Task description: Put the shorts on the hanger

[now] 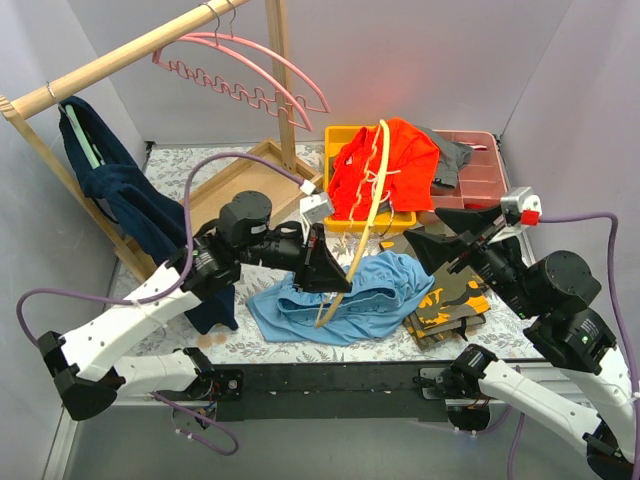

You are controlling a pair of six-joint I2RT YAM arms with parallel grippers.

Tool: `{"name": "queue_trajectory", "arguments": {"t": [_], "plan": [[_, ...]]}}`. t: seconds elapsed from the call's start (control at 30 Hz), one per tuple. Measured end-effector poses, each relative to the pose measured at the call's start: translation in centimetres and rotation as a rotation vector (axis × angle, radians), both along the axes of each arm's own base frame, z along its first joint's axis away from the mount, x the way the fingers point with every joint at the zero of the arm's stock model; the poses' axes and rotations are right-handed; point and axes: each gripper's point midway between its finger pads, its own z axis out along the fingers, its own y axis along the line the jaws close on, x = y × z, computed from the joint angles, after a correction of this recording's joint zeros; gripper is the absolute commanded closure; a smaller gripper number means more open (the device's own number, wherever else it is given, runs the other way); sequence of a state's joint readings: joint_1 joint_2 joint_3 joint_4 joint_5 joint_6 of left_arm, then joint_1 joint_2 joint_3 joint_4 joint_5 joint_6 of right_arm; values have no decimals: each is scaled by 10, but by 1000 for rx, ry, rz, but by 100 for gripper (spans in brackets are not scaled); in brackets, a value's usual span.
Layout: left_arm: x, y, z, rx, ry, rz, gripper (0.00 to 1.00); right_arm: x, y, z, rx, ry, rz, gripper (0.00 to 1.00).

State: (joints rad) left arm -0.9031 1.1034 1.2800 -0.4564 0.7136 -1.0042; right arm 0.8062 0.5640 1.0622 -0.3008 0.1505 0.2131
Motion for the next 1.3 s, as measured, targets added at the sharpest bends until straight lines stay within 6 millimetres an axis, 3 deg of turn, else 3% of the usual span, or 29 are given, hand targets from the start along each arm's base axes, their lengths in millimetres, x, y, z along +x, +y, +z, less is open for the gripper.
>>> {"name": "queue_trajectory", "arguments": {"t": [0.13,0.33,0.5,0.63,0.87,1.3], "plan": [[-6,-6,-30,-1,144,-59,100,-3,-3,-5,12,-8,0,13],[-4,2,-61,-90,353,-125,100,3,7,-42,-31,64,12,15],[-18,11,-89,-87,515,-163,100,3,25,-67,-40,136,77,19],[-25,15,-92,-106,567,-187,100,0,47,-75,-19,201,161,24],[-25,13,-81,-152,561,-205,100,-8,78,-83,84,335,289,30],[-16,10,-92,-139,614,-187,100,-22,76,-68,188,373,336,32]]}}
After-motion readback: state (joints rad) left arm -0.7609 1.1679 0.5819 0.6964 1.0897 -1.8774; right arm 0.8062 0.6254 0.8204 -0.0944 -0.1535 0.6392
